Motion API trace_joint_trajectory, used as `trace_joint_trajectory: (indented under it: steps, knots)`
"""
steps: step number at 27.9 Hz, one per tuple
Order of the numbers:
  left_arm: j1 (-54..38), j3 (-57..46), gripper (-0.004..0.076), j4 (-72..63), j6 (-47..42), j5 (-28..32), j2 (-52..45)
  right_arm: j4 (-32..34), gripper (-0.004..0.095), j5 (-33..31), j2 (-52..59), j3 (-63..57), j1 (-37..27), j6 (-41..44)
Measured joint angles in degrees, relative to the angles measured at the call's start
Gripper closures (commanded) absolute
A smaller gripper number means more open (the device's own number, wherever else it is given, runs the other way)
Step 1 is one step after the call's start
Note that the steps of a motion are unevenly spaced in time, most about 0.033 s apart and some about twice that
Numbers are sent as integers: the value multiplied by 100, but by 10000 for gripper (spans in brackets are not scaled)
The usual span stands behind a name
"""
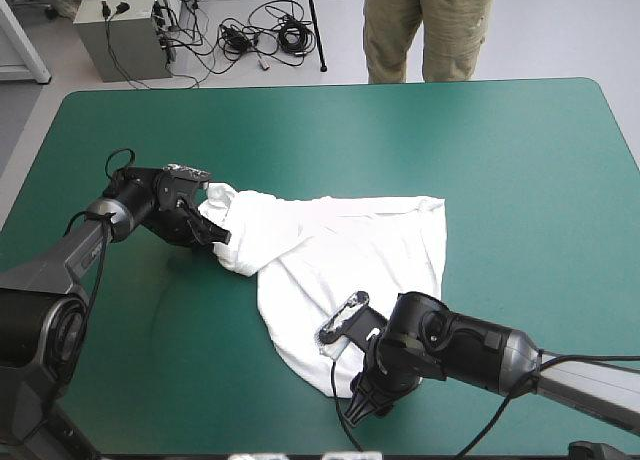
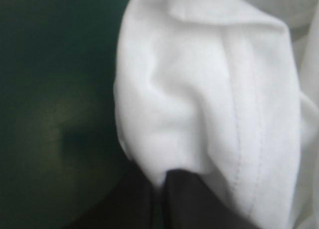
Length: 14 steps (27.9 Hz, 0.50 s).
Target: Fold the cloth
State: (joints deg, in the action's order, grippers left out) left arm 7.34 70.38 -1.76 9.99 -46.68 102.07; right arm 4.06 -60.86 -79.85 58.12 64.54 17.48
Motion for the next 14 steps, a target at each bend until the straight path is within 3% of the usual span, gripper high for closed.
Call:
trace_joint_trajectory:
  steps: [11, 14]
  knots:
    - [0, 0, 733, -6, 0, 0, 0, 446, 348, 1143, -443, -752, 7, 278]
    - [0, 0, 733, -6, 0, 0, 0, 423, 452, 1192, -658, -709, 7, 435]
